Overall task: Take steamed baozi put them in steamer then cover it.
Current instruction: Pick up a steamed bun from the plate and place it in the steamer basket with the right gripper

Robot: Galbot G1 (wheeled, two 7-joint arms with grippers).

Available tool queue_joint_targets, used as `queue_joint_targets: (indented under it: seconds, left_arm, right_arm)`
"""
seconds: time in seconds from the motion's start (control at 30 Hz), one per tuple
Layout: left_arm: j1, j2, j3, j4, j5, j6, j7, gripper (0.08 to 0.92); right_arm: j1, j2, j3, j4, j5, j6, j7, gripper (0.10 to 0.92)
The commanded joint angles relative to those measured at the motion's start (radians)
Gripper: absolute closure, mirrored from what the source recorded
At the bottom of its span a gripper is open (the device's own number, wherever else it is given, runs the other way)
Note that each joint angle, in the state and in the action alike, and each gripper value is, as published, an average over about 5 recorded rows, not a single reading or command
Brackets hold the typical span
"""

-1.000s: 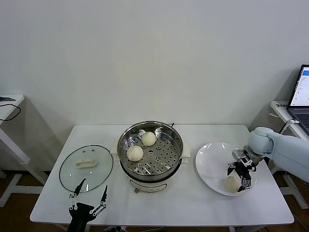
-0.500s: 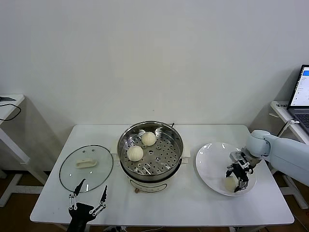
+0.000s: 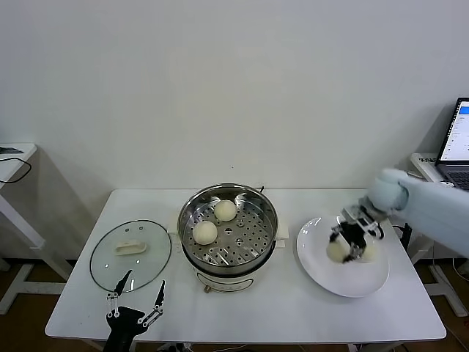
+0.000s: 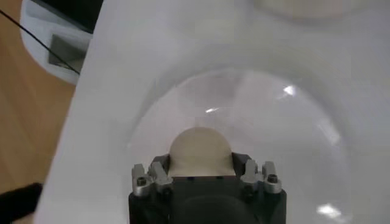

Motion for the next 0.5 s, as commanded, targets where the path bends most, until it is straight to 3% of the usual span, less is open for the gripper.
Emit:
queue_joint_targets:
  seconds: [0.03,0.27,0.5]
  left_arm:
    - [0.008,0.003,-0.003,-0.010,0.000,0.000,0.000,0.177]
    - [0.011,0.003,-0.007,-0.017,-0.001,-0.003,-0.001,0.177]
    - [0.010,0.003,-0.009,-0.025,-0.002,-0.006,-0.005,0.177]
  right_arm:
    - [0.289,0.215,-0.027,0.102,-0.008,0.240,-0.006,0.357]
    - [0.295,0.386,-0.010,0.143,-0.067,0.374,0.033,0.355]
    - [0.215,0.453,-0.025,0.182,-0.197,0.497,0.081,0.356]
